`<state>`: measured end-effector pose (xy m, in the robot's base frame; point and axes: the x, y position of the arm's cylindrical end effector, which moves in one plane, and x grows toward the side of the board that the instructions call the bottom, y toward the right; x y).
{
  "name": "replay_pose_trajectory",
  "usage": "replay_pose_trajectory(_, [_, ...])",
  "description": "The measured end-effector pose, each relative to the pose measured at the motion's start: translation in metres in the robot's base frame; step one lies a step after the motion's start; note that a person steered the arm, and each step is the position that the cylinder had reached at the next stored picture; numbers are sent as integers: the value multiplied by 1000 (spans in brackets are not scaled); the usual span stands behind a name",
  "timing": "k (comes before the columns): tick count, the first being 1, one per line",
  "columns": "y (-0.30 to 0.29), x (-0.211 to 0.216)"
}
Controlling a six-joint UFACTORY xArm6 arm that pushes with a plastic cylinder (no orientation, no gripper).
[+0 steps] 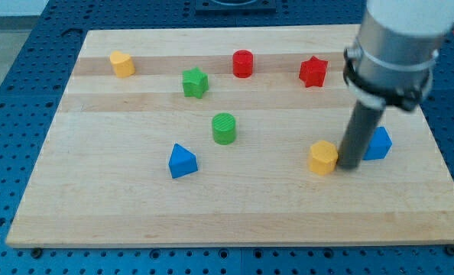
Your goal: Slide the blue cube towards up
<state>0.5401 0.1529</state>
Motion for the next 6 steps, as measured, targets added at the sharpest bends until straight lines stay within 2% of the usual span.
replay_pose_trajectory(4, [43, 7])
replay_pose_trajectory(6, [38, -63])
